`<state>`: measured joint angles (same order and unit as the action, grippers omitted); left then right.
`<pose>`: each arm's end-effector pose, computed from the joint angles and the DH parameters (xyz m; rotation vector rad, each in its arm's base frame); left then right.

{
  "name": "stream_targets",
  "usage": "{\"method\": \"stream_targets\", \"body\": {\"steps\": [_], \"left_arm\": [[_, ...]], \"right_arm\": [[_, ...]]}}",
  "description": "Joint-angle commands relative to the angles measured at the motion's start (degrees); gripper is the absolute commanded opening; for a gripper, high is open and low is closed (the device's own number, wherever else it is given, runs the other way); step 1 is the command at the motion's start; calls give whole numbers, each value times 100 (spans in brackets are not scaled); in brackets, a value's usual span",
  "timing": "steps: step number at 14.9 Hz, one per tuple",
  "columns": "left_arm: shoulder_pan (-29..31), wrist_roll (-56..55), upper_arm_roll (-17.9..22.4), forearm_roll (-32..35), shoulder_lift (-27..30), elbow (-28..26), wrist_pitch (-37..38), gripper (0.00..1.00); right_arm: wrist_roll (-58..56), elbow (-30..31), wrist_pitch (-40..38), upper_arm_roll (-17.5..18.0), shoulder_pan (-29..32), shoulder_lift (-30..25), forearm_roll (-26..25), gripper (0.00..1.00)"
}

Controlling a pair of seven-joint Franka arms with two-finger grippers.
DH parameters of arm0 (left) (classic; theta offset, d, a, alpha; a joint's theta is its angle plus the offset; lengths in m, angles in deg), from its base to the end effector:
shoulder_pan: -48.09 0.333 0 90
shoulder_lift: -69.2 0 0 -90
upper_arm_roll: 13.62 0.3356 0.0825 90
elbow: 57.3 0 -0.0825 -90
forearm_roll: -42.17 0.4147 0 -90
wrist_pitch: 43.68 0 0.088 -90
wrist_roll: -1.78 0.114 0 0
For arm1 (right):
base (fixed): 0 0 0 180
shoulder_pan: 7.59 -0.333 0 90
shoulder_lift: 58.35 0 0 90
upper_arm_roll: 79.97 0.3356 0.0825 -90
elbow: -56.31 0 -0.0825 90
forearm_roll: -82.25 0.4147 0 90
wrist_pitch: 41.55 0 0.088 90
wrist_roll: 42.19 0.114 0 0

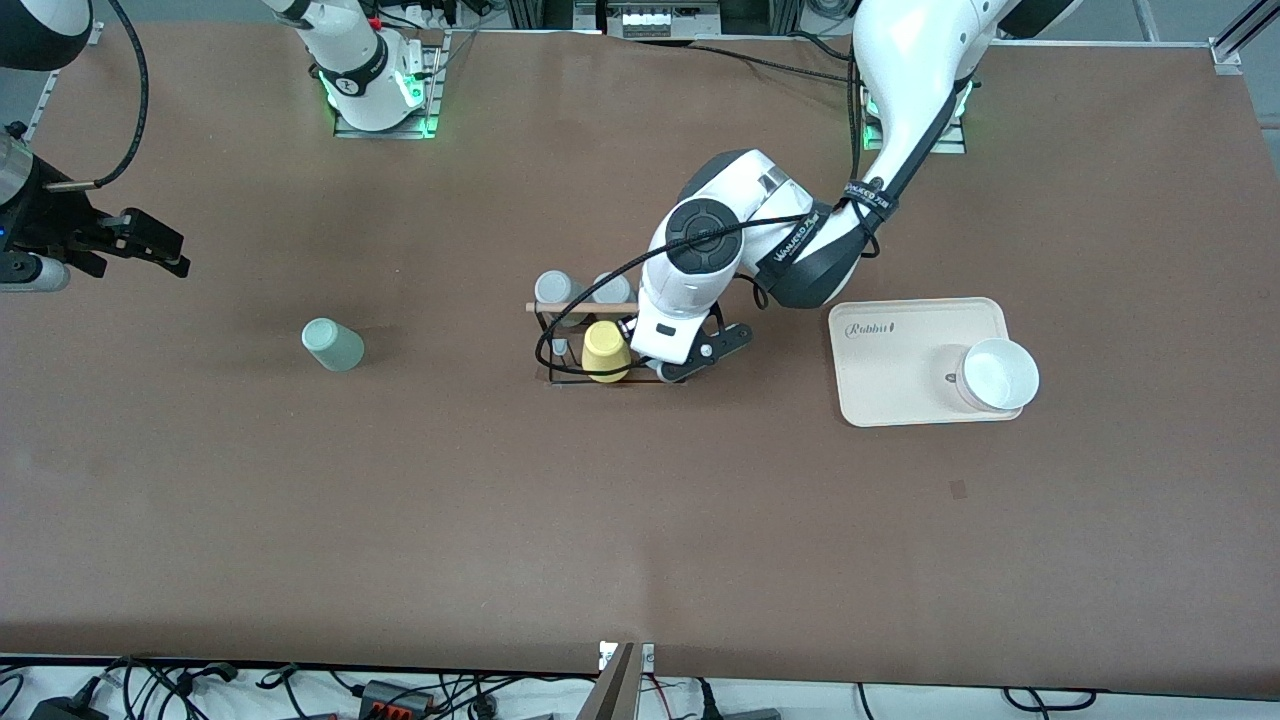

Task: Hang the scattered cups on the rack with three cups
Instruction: 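Lower the light blue cup onto the rack beside the yellow cup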

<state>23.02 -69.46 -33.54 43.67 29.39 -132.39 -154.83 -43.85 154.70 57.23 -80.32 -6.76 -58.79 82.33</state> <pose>0.5866 -0.4982 0.3413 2.9451 0.7843 -0.2769 0.5916 -0.0121 0.5809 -3.1404 -0.0128 -0.0228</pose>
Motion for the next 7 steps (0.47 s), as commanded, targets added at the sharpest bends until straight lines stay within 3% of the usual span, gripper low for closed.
{"method": "stream_targets", "body": {"steps": [1, 7], "left_arm": [[-148, -92, 76, 166, -289, 153, -73, 53], [-183, -188, 67, 360, -422, 153, -187, 53]], "right_arm": [[-80, -118, -42, 26, 13, 61, -17, 100], [-80, -127, -16, 26, 13, 96, 0, 100]]}}
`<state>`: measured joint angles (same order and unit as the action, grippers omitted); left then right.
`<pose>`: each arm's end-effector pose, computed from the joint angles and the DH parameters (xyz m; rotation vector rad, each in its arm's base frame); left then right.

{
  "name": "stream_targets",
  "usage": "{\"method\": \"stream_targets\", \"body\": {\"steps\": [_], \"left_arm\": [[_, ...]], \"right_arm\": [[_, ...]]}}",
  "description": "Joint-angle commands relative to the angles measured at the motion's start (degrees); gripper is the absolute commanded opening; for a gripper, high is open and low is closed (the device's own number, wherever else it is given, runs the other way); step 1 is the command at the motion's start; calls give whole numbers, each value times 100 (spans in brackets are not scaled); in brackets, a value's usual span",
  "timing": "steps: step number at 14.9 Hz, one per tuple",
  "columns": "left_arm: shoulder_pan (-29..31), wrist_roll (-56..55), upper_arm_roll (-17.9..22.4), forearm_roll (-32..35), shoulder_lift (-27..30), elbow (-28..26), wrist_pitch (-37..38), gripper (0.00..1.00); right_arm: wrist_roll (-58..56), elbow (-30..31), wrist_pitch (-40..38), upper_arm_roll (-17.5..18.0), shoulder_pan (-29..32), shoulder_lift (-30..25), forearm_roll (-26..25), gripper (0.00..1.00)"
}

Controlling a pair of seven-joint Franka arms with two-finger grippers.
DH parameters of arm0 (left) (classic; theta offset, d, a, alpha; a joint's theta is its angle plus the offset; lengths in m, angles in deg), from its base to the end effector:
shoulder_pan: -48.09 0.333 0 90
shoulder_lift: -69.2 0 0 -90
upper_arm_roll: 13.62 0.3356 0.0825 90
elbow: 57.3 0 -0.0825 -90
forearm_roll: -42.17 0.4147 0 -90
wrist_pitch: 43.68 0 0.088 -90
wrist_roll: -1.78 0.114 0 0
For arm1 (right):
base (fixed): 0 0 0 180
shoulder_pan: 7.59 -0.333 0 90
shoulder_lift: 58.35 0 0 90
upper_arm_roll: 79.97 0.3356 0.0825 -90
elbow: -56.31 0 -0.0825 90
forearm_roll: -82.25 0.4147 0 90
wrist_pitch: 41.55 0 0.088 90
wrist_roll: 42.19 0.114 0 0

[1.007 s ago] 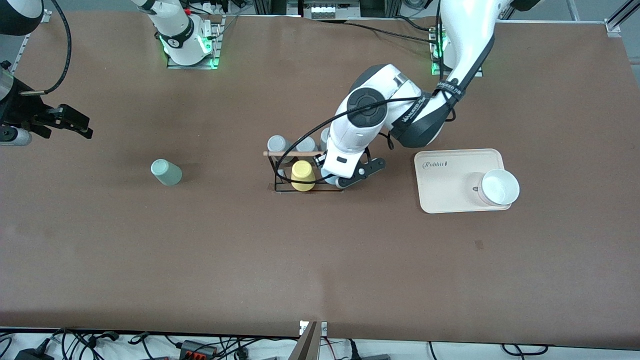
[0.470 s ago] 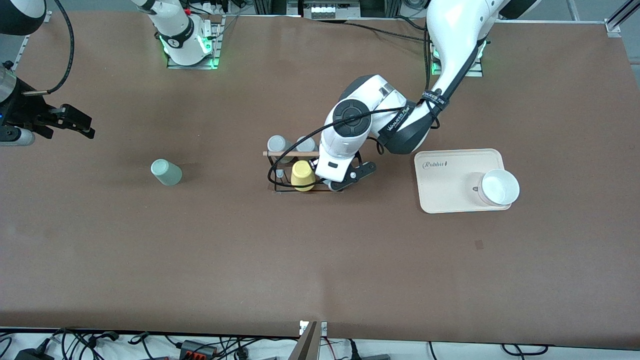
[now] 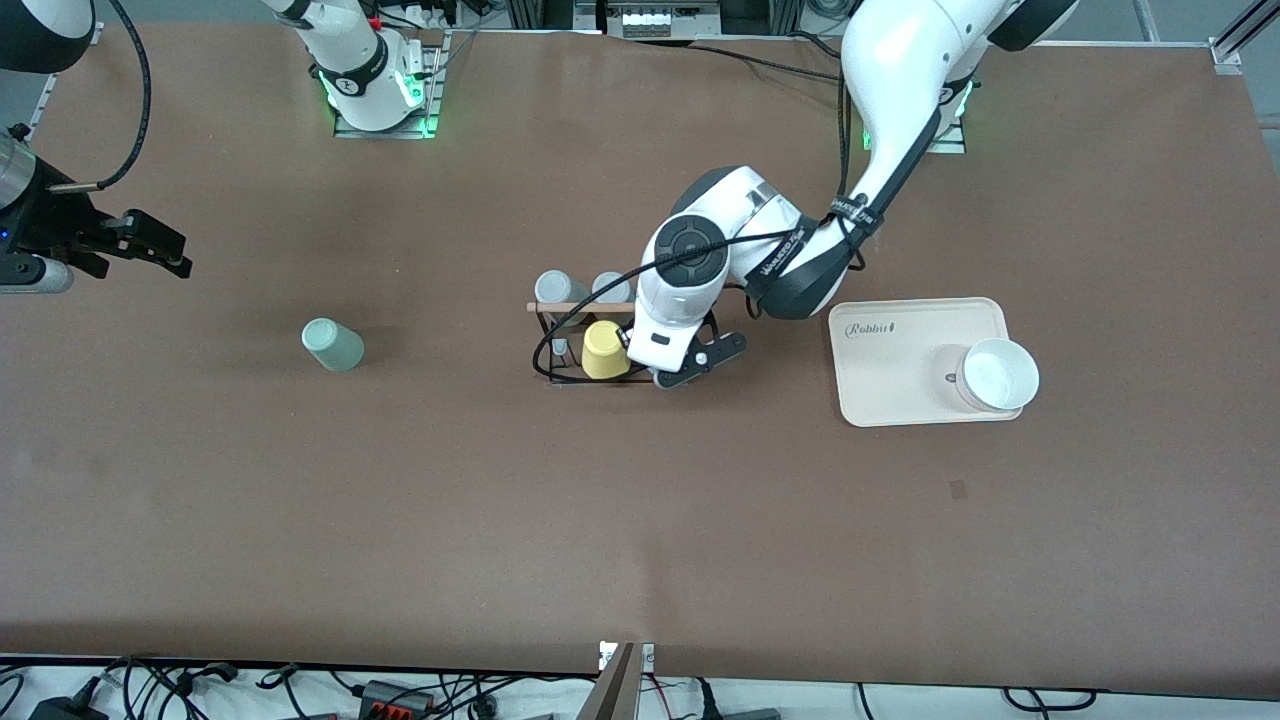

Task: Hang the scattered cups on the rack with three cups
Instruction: 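Lower the light blue cup onto the rack beside the yellow cup, then open the left gripper and withdraw while the right gripper reaches the green cup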

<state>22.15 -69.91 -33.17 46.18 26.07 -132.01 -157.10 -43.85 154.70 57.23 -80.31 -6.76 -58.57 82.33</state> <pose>0.5884 -0.5046 0.3031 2.9750 0.7758 -0.2516 0.5925 -0.0120 0.5786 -3.1404 -0.0131 -0.0168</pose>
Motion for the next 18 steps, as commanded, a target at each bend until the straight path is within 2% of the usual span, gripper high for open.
{"method": "stream_targets", "body": {"steps": [1, 2, 3, 5, 6, 11, 13, 18], "left_arm": [[-96, -144, 30, 108, -90, 106, 39, 53], [-96, -144, 30, 108, -90, 106, 39, 55], [-96, -144, 30, 108, -90, 106, 39, 64], [-96, -135, 30, 108, -72, 106, 39, 90], [-87, -135, 30, 108, -46, 114, 48, 99], [10, -135, 30, 126, 278, 123, 118, 100], [141, -109, 30, 117, 437, 132, 363, 100], [886, 408, 30, 152, 1156, 106, 1075, 100]], "right_arm": [[-80, -127, -25, 25, 14, 75, -8, 100], [-80, -127, -17, 25, 14, 83, 0, 100], [-80, -127, -17, 25, 14, 83, 0, 100], [-80, -118, -25, 25, 14, 83, -8, 100], [-63, -118, -25, 25, 14, 118, -8, 100], [-19, -118, -8, 25, 14, 224, 0, 100], [-19, -118, -16, 25, -4, 276, -8, 100], [-19, -127, -16, 25, -215, 645, -87, 100]]}}
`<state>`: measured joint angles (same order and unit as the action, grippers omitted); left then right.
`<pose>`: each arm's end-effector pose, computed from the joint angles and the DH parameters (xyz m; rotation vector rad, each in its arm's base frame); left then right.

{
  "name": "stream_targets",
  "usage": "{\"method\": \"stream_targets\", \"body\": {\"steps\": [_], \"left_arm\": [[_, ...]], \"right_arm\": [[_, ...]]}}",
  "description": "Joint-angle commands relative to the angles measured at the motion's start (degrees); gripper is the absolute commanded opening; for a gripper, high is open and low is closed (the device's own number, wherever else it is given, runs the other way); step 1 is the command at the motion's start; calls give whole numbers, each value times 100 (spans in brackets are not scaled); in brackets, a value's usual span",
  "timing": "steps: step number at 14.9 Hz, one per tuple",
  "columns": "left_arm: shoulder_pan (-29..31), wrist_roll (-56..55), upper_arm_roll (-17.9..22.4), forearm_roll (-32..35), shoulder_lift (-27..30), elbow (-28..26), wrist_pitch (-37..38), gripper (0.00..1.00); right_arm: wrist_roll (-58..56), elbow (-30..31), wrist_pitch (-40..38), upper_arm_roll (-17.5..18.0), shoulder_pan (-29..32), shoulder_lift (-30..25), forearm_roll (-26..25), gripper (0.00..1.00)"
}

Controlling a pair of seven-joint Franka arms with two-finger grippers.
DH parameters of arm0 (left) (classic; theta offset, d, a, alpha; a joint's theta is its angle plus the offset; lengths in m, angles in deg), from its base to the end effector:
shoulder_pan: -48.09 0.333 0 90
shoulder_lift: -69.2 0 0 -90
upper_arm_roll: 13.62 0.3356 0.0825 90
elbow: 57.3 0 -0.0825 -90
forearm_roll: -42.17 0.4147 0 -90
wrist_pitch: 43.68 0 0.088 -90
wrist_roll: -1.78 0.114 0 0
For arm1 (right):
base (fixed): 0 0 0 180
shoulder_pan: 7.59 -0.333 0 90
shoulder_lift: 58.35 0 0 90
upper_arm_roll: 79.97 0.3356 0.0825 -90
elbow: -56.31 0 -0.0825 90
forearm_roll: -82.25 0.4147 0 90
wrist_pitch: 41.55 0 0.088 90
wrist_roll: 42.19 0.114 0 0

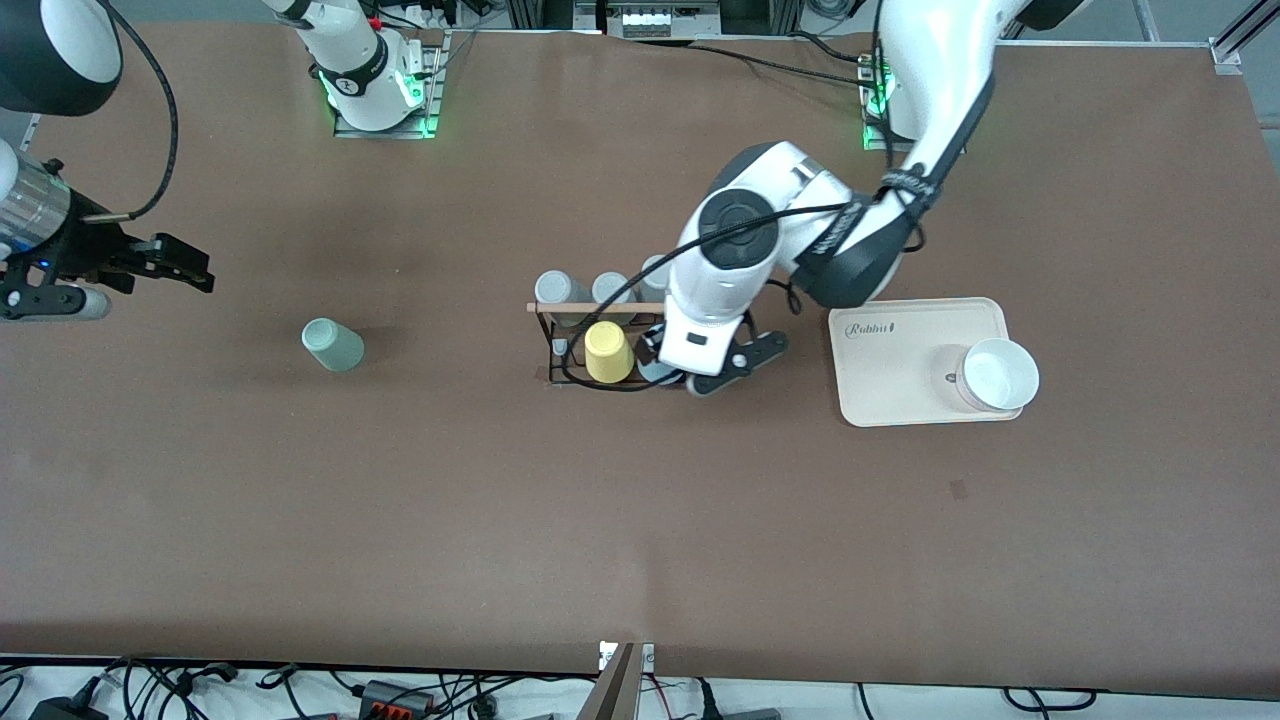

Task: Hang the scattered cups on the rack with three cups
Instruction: 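Open the left gripper and withdraw while the right gripper reaches the green cup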

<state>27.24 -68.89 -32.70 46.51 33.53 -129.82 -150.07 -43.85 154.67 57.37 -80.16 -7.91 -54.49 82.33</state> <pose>0.6272 -0.4387 0.4076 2.9441 0.8684 -0.1500 0.6090 0.0016 0.5363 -3.1380 -0.0486 0.0904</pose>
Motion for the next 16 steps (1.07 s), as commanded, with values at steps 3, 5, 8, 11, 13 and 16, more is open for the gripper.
{"method": "stream_targets", "body": {"steps": [3, 5, 8, 11, 13, 16], "left_arm": [[993, 1149, -34, 286, 893, -183, 1101, 100], [1388, 1546, -43, 313, 1227, -253, 1296, 100], [2003, 2580, -70, 313, 1685, -437, 1305, 100], [2479, 3715, -96, 295, 2063, -640, 1270, 100], [2707, 4427, -96, 217, 2256, -745, 1296, 100], [2954, 4729, -96, 207, 2407, -720, 1340, 100]], "right_arm": [[-89, -124, -31, 1, -57, 448, -70, 100], [-98, -98, -22, -7, -39, 501, -96, 100], [-80, 103, 249, -16, -21, 764, -210, 100], [8, 534, 820, -25, -100, 922, -245, 100], [17, 693, 1075, -25, -170, 1115, -281, 100], [17, 1070, 1558, -25, -180, 1265, -272, 100]]}}
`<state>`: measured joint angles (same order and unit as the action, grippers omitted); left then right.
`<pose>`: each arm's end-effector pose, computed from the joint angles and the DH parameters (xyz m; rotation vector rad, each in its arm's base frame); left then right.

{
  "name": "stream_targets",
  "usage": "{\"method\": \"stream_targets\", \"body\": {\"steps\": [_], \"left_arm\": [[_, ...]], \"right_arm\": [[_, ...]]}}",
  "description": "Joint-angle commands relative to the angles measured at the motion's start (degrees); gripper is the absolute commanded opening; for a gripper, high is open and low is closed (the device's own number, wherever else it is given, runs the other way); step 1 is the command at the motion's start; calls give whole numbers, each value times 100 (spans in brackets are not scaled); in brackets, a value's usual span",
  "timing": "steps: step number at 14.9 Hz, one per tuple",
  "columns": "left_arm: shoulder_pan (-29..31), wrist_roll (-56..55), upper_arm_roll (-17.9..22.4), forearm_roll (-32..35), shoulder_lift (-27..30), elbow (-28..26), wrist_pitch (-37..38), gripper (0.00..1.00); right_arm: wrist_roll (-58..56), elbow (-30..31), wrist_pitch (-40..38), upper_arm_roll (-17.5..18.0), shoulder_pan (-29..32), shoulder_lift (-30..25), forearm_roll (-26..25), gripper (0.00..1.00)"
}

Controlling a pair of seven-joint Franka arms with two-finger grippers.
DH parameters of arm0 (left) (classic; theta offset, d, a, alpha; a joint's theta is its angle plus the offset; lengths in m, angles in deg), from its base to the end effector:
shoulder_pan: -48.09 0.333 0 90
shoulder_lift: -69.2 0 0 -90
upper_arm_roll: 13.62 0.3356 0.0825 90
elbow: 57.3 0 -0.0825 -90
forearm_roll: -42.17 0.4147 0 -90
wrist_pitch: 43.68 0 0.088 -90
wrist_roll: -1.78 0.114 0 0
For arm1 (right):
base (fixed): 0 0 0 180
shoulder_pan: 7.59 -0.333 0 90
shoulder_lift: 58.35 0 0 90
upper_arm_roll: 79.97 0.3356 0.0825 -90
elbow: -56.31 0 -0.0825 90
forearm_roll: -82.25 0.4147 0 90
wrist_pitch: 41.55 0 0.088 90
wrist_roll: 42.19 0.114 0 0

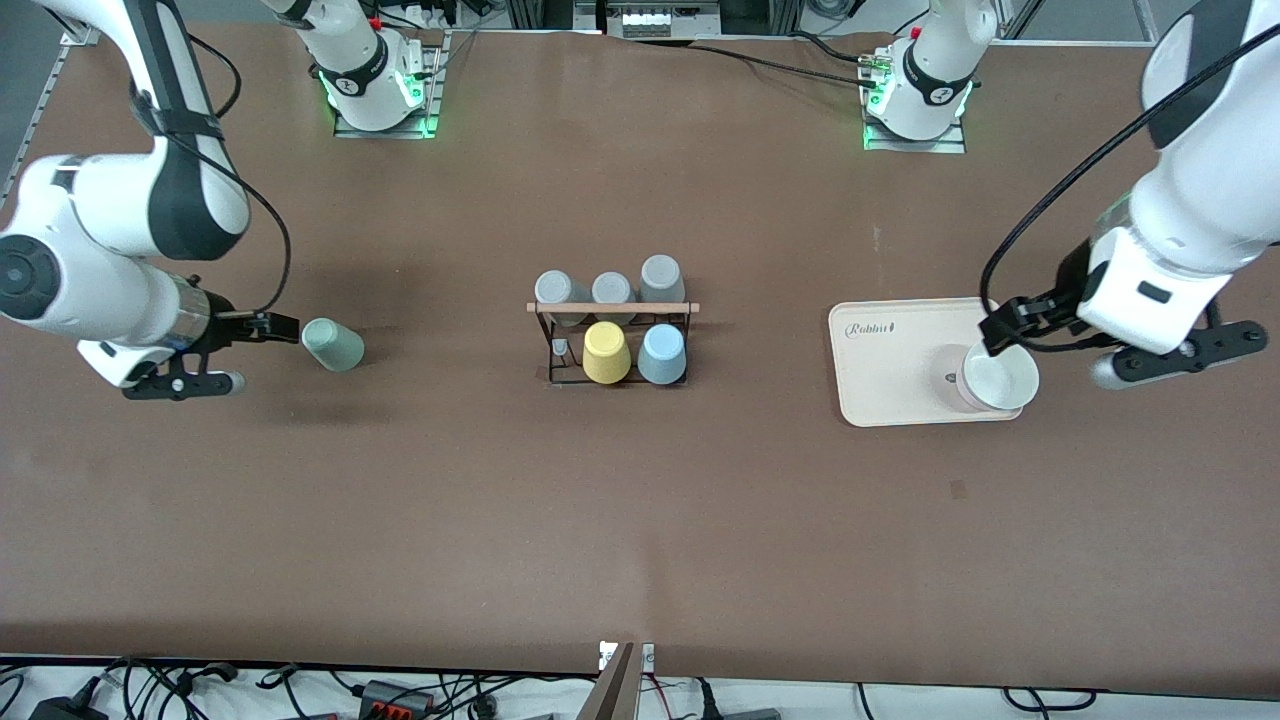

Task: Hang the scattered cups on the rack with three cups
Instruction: 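Open the left gripper and withdraw while the right gripper reaches the green cup, then grasp the pale green cup with the right gripper and lift it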

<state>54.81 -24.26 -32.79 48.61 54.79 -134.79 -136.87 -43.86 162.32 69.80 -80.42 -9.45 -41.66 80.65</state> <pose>0.6604 -0.1040 0.6020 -3.1004 -0.3805 -0.0687 0.6327 0.0137 0.3471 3.0979 0.1032 -0.3081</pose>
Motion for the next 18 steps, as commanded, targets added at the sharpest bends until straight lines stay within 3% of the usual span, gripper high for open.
{"method": "stream_targets", "body": {"steps": [1, 6, 11, 14, 18], "left_arm": [[267, 266, -79, -2, 360, -205, 90, 100], [637, 529, -105, -345, 536, -196, 257, 100], [804, 1433, 35, -451, 712, -196, 450, 100], [-2, 1838, 1060, -468, 940, -284, 626, 100], [-679, 2111, 1861, -468, 1273, -616, 592, 100]], "right_arm": [[17, 446, 474, 1, -17, 26, -104, 100], [174, 1324, 1466, 1, -17, 88, -104, 100], [298, 1405, 1784, 1, -26, 412, -104, 100], [307, 1405, 1794, 10, -8, 484, -104, 100], [316, 1405, 1758, 10, -8, 528, -104, 100]]}}
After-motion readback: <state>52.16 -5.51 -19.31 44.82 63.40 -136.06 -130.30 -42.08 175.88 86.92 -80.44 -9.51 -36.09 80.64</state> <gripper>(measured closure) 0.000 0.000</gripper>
